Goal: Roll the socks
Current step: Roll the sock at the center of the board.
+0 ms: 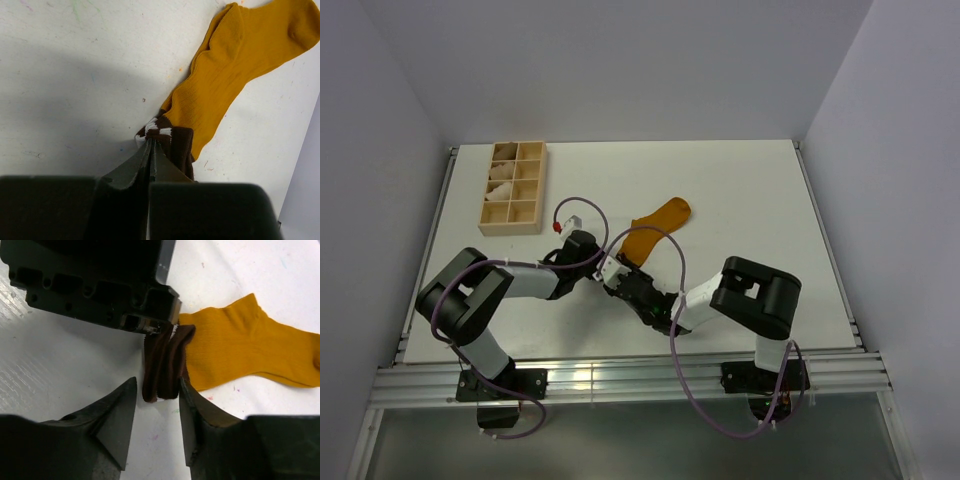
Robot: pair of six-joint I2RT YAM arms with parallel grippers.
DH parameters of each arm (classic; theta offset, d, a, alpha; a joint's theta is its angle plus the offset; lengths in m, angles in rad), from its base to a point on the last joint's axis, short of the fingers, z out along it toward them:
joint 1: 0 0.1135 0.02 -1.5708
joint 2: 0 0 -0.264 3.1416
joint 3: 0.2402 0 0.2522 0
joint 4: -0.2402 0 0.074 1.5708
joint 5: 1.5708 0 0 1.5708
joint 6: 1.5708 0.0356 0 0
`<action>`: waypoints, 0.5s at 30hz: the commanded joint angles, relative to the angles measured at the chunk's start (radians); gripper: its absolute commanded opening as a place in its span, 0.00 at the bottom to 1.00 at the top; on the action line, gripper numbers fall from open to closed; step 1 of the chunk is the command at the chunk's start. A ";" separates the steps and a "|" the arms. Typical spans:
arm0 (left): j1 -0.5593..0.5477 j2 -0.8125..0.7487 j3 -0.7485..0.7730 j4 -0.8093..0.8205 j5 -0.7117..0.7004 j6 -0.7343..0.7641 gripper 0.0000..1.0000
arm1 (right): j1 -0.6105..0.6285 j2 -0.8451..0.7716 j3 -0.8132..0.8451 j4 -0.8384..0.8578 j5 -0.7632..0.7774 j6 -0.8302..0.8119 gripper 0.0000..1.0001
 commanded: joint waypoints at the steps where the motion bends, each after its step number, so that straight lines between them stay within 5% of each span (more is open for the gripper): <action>1: -0.003 0.001 -0.010 -0.088 -0.021 0.016 0.06 | -0.015 0.020 0.042 0.002 -0.025 0.036 0.45; 15: -0.003 -0.024 -0.028 -0.070 -0.025 0.013 0.11 | -0.064 0.008 0.064 -0.096 -0.137 0.109 0.18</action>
